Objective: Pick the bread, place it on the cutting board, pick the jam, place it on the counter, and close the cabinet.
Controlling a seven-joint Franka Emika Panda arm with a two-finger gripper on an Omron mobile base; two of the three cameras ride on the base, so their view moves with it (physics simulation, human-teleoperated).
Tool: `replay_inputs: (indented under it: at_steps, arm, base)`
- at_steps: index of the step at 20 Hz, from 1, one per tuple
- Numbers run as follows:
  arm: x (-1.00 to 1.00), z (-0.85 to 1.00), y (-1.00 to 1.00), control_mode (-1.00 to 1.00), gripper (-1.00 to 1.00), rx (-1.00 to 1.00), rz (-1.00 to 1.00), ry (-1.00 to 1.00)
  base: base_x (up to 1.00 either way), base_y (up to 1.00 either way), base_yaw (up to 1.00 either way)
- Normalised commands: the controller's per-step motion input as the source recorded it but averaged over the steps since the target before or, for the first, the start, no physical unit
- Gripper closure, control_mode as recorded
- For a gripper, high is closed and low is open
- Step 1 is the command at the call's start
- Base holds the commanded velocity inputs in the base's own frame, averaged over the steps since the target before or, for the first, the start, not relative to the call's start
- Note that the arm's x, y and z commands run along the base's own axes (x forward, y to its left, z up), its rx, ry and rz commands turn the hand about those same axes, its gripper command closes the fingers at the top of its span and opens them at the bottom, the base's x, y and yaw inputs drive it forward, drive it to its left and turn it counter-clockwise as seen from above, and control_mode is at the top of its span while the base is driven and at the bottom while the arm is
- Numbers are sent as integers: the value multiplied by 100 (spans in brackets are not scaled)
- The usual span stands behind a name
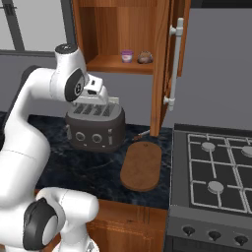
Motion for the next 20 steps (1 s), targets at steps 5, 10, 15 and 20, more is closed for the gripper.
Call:
replay_inputs:
  at_steps: [5, 10, 15, 20]
  arm:
    - [-5, 12, -3, -100, -100, 0, 0, -15]
    - [-9, 13, -11, -100, -100, 0, 0, -13]
    - [-16, 8, -26, -100, -100, 0, 0, -8]
    - [-13, 7, -20, -100, -100, 0, 0, -8]
  base:
    - [0, 0, 0]
    - [0, 0, 0]
    - [0, 0, 0]
    - [0, 0, 0]
